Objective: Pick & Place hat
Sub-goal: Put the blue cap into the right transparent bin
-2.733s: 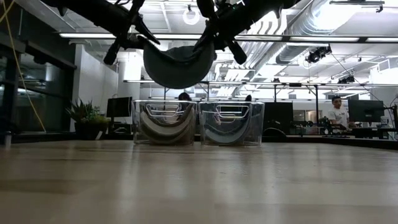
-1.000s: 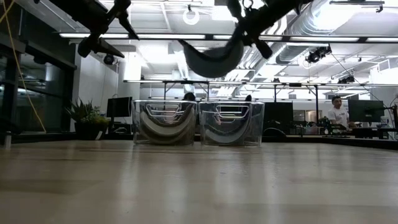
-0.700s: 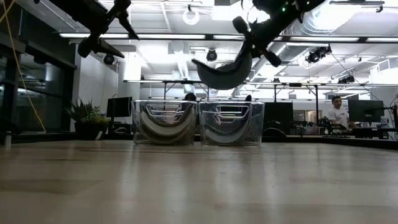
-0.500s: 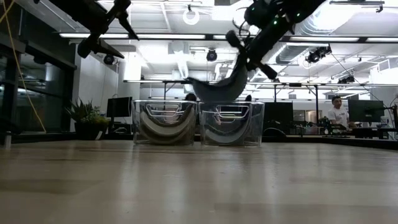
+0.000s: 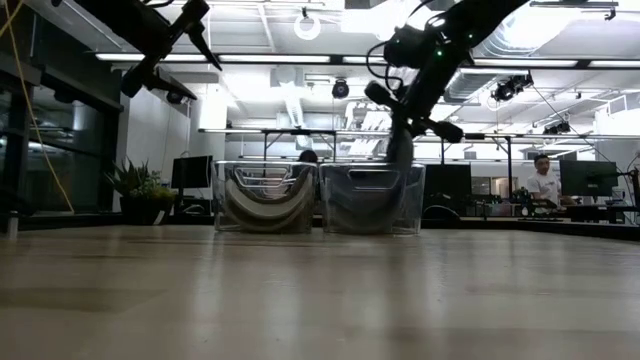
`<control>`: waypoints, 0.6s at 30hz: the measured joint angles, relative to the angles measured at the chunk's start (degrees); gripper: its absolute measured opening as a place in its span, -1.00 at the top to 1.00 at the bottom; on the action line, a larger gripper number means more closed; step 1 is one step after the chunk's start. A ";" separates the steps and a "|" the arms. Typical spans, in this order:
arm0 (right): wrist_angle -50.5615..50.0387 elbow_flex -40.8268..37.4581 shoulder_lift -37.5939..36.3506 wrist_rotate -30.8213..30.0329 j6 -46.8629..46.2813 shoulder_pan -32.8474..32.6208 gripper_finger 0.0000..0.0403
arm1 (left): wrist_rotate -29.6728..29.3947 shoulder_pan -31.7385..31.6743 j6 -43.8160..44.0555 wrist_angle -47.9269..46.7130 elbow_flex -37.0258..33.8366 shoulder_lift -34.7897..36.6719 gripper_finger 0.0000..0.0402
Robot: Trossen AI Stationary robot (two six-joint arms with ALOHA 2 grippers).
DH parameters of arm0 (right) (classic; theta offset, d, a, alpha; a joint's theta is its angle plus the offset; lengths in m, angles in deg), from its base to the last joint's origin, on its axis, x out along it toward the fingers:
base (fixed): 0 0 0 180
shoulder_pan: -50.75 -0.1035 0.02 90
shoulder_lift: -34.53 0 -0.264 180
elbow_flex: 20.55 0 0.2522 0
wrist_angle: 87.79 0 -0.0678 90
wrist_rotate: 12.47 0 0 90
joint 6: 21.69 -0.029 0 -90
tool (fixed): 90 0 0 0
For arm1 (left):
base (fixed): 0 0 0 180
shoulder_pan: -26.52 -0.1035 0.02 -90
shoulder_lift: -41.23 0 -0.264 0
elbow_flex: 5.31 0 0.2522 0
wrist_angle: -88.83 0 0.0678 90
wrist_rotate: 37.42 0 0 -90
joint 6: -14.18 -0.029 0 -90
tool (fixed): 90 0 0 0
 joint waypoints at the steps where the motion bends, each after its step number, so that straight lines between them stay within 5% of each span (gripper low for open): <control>1: -0.93 0.00 0.00 -0.41 -0.02 0.00 0.98 | 0.01 0.00 0.10 0.01 0.00 0.00 -0.45; 18: -1.40 0.00 3.38 -2.27 -7.46 0.02 0.98 | 0.01 0.01 0.65 0.06 0.00 0.00 -0.45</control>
